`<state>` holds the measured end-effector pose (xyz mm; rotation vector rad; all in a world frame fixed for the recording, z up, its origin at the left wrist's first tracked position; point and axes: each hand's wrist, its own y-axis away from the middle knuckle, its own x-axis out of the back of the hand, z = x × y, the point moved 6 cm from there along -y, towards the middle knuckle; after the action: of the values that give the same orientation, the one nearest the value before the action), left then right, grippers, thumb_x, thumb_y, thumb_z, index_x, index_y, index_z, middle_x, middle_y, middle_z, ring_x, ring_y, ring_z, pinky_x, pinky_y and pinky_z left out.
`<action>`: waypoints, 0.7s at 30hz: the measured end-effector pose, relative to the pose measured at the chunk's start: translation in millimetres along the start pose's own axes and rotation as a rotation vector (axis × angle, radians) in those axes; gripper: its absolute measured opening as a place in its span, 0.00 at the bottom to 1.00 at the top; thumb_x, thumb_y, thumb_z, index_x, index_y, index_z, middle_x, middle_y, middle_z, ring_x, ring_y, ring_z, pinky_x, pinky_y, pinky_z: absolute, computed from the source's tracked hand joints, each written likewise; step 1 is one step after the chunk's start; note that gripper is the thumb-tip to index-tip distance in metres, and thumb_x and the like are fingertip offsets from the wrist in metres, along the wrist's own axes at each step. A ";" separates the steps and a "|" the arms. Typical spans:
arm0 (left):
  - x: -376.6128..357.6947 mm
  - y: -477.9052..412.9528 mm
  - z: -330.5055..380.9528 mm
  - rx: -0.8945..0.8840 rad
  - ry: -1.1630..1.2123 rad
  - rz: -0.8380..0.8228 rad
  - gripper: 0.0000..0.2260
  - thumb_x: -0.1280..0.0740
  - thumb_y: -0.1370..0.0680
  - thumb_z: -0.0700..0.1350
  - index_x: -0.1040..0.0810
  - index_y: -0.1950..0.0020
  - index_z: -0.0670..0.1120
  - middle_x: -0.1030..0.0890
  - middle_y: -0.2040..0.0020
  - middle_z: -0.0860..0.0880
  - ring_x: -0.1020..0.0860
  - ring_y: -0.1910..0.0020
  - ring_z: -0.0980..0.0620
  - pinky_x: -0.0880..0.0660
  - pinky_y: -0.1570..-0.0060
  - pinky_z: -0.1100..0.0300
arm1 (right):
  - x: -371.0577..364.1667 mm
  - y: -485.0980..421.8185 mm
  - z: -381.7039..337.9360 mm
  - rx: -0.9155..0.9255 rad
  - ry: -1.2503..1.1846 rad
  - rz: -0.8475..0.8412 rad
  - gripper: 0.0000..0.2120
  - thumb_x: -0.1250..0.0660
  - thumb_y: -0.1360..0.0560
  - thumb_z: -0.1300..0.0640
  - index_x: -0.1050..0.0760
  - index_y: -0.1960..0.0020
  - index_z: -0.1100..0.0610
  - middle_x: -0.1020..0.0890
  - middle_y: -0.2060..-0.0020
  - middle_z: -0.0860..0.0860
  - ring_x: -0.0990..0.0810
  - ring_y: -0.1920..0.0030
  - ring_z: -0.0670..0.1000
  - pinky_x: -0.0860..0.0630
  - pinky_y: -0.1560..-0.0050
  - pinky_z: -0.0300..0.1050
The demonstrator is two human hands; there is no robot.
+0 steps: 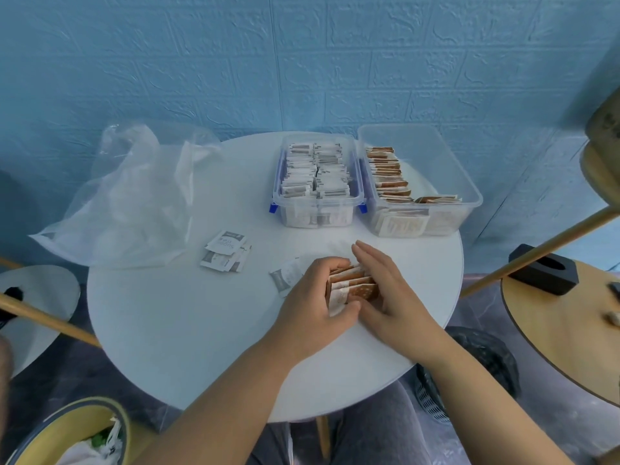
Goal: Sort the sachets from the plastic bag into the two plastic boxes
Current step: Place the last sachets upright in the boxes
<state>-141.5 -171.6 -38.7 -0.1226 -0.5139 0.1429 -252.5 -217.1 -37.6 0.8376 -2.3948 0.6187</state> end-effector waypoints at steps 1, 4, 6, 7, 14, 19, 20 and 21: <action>0.2 0.0 -0.2 -0.016 -0.016 0.018 0.24 0.32 0.30 0.48 0.34 0.36 0.52 0.26 0.42 0.55 0.26 0.43 0.59 0.25 0.44 0.61 | -0.2 0.0 0.3 -0.002 0.013 0.003 0.34 0.35 0.25 0.64 0.49 0.33 0.37 0.43 0.30 0.41 0.47 0.32 0.28 0.48 0.37 0.21; 0.6 -0.8 -2.6 -0.027 -0.088 0.070 0.28 0.29 0.30 0.43 0.36 0.34 0.52 0.28 0.41 0.56 0.27 0.42 0.59 0.27 0.42 0.61 | 0.3 -0.4 2.6 0.009 0.017 0.028 0.33 0.37 0.28 0.64 0.47 0.33 0.38 0.39 0.32 0.43 0.44 0.33 0.29 0.46 0.37 0.22; -1.2 -1.3 -1.8 -0.035 -0.153 0.075 0.29 0.29 0.29 0.42 0.37 0.32 0.50 0.27 0.40 0.53 0.28 0.41 0.57 0.28 0.41 0.61 | -2.9 -1.7 3.0 -0.004 0.033 -0.022 0.34 0.38 0.29 0.67 0.46 0.34 0.38 0.36 0.35 0.45 0.39 0.37 0.29 0.43 0.39 0.22; -2.5 -1.6 -0.7 -0.043 -0.185 0.069 0.28 0.30 0.28 0.42 0.37 0.31 0.50 0.27 0.39 0.52 0.28 0.41 0.56 0.28 0.40 0.60 | -5.0 -2.5 2.4 -0.006 0.044 -0.046 0.35 0.38 0.28 0.68 0.47 0.34 0.38 0.36 0.37 0.45 0.38 0.39 0.29 0.42 0.40 0.22; -1.0 -1.7 -3.8 -0.006 -0.122 0.054 0.19 0.31 0.26 0.40 0.34 0.40 0.52 0.24 0.44 0.52 0.24 0.45 0.56 0.26 0.45 0.63 | 2.9 -3.0 7.4 -0.108 -0.118 0.029 0.29 0.32 0.26 0.62 0.41 0.37 0.37 0.26 0.44 0.43 0.27 0.44 0.38 0.31 0.42 0.30; 5.7 -4.6 -4.0 0.074 -0.004 0.069 0.17 0.30 0.27 0.40 0.33 0.49 0.57 0.23 0.51 0.58 0.23 0.52 0.63 0.28 0.54 0.74 | 14.1 -6.1 12.2 -0.201 -0.343 0.055 0.20 0.28 0.31 0.65 0.27 0.45 0.46 0.18 0.52 0.47 0.19 0.51 0.44 0.25 0.45 0.37; 7.0 -6.4 -2.3 0.080 0.011 0.072 0.17 0.30 0.27 0.39 0.33 0.50 0.57 0.23 0.51 0.58 0.23 0.52 0.63 0.28 0.54 0.74 | 16.8 -7.5 12.3 -0.206 -0.355 0.053 0.19 0.28 0.31 0.65 0.26 0.46 0.47 0.17 0.54 0.47 0.19 0.51 0.44 0.25 0.46 0.38; 8.4 -9.4 1.0 0.076 0.022 0.077 0.17 0.29 0.28 0.39 0.32 0.51 0.58 0.23 0.51 0.57 0.22 0.52 0.62 0.28 0.54 0.73 | 20.9 -10.0 11.7 -0.204 -0.357 0.049 0.18 0.27 0.32 0.64 0.25 0.47 0.48 0.17 0.55 0.46 0.19 0.52 0.45 0.25 0.46 0.38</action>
<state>-133.8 -179.4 -32.4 -0.0697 -0.4817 0.2362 -263.6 -239.7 -31.4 0.8611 -2.7478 0.2496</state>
